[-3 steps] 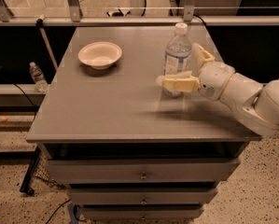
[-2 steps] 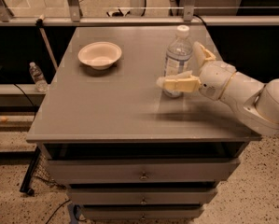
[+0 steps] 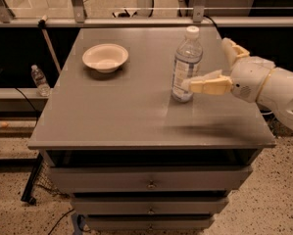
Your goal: Place blue plastic bottle upright
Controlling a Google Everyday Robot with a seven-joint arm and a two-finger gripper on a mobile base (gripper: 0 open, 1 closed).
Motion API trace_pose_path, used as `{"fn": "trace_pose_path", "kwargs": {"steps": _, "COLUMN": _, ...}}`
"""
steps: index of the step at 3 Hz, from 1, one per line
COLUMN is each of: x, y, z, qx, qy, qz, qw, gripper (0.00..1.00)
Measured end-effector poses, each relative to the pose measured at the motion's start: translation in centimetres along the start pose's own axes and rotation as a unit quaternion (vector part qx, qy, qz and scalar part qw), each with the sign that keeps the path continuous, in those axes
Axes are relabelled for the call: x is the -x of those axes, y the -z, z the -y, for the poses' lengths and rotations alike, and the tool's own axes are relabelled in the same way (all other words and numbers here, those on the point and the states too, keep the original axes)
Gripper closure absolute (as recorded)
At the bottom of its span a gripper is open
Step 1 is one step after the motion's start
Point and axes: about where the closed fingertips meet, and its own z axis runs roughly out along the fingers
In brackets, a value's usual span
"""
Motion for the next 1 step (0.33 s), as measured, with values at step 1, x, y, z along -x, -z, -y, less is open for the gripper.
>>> {"fn": "trace_pose_path", "kwargs": {"steps": 1, "x": 0.31, "y": 2.62, "z": 1.12, "qx": -0.023, "qy": 0.005, "qz": -0.015, "qw": 0.9996, "gripper": 0.0}}
